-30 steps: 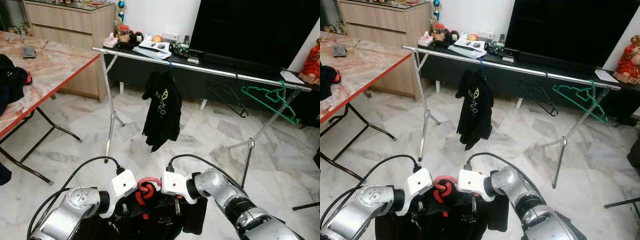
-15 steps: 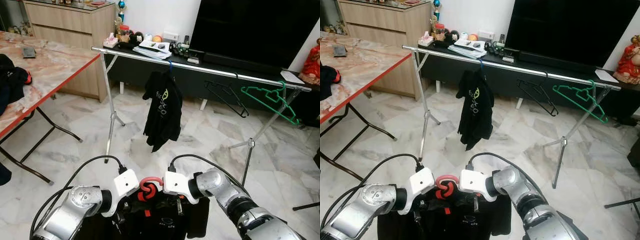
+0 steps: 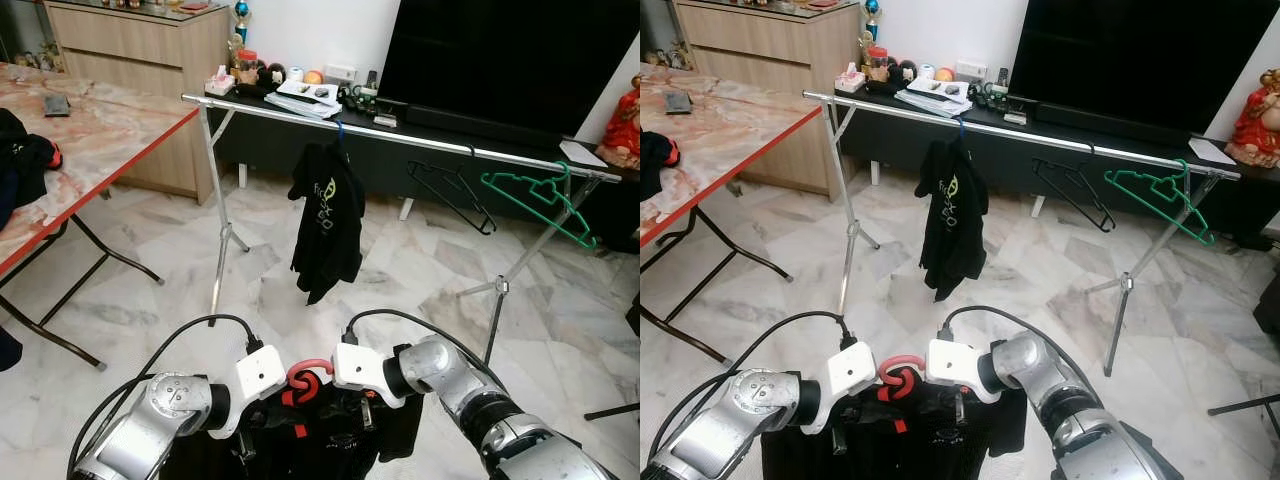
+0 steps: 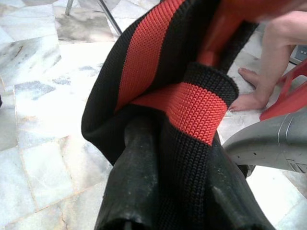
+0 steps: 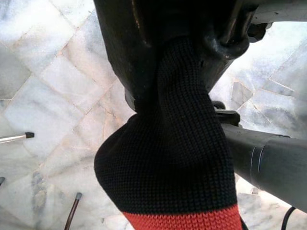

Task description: Hang hanger

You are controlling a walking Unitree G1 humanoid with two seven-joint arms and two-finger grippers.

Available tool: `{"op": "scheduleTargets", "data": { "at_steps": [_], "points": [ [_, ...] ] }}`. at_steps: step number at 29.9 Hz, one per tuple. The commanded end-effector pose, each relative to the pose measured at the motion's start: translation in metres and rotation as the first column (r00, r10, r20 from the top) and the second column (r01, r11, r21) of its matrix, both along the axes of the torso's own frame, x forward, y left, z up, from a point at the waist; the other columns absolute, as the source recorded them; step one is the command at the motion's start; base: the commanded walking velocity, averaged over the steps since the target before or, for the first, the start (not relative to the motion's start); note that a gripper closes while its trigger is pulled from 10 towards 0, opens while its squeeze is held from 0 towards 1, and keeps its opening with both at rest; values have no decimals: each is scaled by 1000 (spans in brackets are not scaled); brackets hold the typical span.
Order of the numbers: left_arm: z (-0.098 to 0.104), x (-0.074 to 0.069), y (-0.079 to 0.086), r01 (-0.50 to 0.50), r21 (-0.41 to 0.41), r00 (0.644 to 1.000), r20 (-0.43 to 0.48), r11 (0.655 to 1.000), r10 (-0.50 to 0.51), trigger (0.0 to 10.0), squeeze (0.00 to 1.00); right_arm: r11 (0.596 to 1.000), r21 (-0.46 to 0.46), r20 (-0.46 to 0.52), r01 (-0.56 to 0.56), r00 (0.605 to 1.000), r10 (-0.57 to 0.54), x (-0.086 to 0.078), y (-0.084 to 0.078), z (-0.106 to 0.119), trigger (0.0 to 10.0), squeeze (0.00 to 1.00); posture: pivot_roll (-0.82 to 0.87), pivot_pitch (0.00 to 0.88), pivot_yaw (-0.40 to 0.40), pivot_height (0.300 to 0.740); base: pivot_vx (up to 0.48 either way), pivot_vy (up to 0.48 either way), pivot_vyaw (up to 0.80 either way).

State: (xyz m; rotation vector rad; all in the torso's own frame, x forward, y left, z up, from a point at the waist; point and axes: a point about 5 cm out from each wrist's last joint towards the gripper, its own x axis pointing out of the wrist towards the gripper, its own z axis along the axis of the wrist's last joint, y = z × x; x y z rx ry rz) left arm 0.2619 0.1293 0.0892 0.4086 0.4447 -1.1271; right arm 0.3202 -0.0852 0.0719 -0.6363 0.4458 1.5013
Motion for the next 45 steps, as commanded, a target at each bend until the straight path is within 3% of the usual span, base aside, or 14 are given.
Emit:
{"op": "scheduleTargets", "data": {
  "at_steps": [1,4,5,6,7,19,29,35,37,38,40,42,43,45],
  "points": [
    [0,-1,-19,39,-30,999,0,999,-39,0,0,995,95,51,-13,999,8,5,18,14,0,0,183,0,-137,740,0,0,0],
    [0,-1,-20,40,-31,999,0,999,-40,0,0,996,93,51,-10,999,5,4,19,13,0,0,182,0,-136,740,0,0,0],
    [0,-1,-21,40,-27,999,2,999,-40,0,0,996,92,50,-5,999,1,5,19,13,10000,298,182,0,-134,740,0,0,0],
    [-1,0,-21,40,-23,999,5,999,-40,0,0,996,91,49,-2,999,-2,5,19,13,10000,298,182,0,-134,740,0,0,0],
    [-1,1,-21,36,-18,999,9,999,-36,0,0,996,94,44,3,999,-7,5,20,13,10000,1000,182,0,-133,740,0,0,0],
    [-4,9,-14,-48,15,997,63,999,47,0,0,997,71,39,-21,999,19,5,18,14,10000,1000,181,0,-134,740,0,0,0],
    [-14,21,8,-156,150,977,166,976,131,0,0,996,11,65,-83,994,82,10,6,24,10000,1000,174,0,-131,740,0,0,0],
    [-20,27,24,-280,165,944,225,946,240,0,0,997,-11,203,81,976,-77,29,-17,40,10000,1000,172,0,-128,740,0,0,0],
    [-23,28,31,-323,165,932,229,932,282,0,0,989,-17,235,146,962,-138,34,-27,43,10000,867,170,0,-127,740,0,0,0],
    [-27,28,38,-369,163,915,237,915,327,0,0,973,-10,272,229,937,-218,39,-38,45,10000,63,166,0,-124,740,0,0,0],
    [-28,28,42,-391,161,906,242,906,348,0,0,963,-5,285,269,923,-257,41,-43,46,10000,0,163,0,-122,740,0,0,0],
    [-33,27,57,-493,148,852,284,857,440,0,0,870,15,339,493,816,-468,49,-72,44,10000,0,153,0,-113,740,0,0,0],
    [-33,27,57,-493,148,852,284,857,440,0,0,870,15,339,493,816,-468,49,-72,44,10000,0,153,0,-113,740,0,0,0],
    [-38,25,66,-551,141,814,306,822,493,667,0,740,60,350,670,680,-644,52,-90,38,10000,0,144,0,-107,740,0,0,0]
  ]
}}
